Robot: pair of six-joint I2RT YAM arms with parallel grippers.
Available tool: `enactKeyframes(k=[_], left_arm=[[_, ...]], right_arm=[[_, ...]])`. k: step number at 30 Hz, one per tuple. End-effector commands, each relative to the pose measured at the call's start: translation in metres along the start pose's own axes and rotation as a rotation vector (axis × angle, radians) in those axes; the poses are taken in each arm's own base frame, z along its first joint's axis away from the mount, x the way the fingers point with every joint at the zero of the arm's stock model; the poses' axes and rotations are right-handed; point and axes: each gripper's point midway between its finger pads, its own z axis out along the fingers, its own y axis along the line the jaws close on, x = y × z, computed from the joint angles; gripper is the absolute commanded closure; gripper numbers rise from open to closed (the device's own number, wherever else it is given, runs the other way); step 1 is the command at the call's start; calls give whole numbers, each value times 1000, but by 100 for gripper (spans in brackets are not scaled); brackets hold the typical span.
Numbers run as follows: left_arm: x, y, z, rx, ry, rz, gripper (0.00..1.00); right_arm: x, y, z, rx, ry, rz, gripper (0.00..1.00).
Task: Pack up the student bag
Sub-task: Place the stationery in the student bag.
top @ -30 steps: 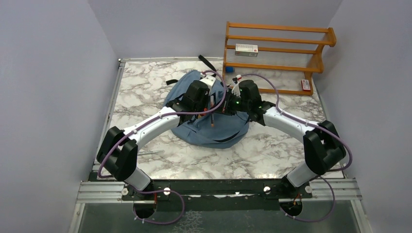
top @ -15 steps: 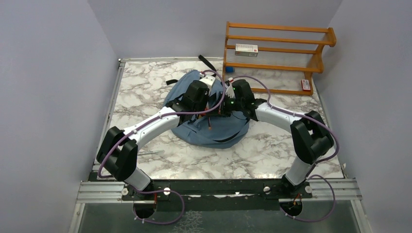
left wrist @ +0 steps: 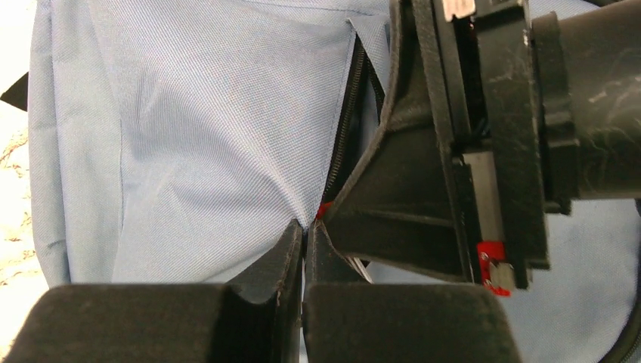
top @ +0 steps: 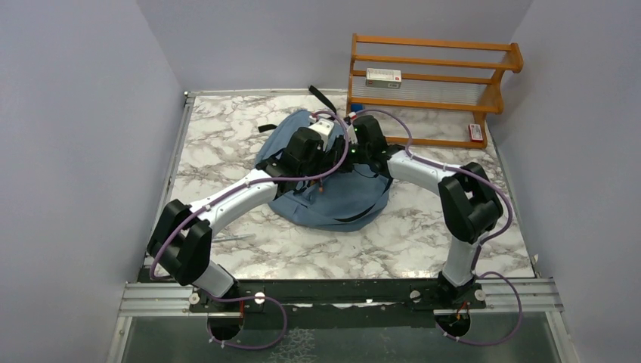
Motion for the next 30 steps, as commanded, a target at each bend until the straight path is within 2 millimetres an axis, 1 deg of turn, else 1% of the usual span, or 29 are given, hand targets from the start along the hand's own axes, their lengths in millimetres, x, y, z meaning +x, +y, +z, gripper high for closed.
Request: enactKeyframes(k=[1,5,11,16,18,20,22,24,26,30], left_arm=[[-22,-13,-15,72,-87,-36,100],[-21,-14,-16,79,-83,-35,100],[-20,-15,-16,83,-83,-37,100],[-20,-16,-16,89,-79,-39,100],[-19,-16,-16,88,-76,-39,100],[-18,-15,-16,84,-71,-38,100],[-16,-14,-15,76,-64,-38,100],[-14,-13,-13,70,-57,-42,100],[-13,-14,-13,72,-54,-47,100],[-14,-15,-10,72,-53,-51,100]], right_arm=[[-28,-1,9,8,-102,-31,94],[-42,-4,16,-5,-160,15,95],[-54,-1,26,-75,-209,121,95],[-64,-1,34,-89,-245,120,95],[-65,-4,38,-76,-236,108,89],[-64,-5,38,-69,-229,88,78],[-63,-6,34,-61,-237,74,68],[-62,-7,28,-47,-246,58,62],[-61,-6,22,-34,-251,39,59],[-60,-3,4,-5,-272,-10,58]])
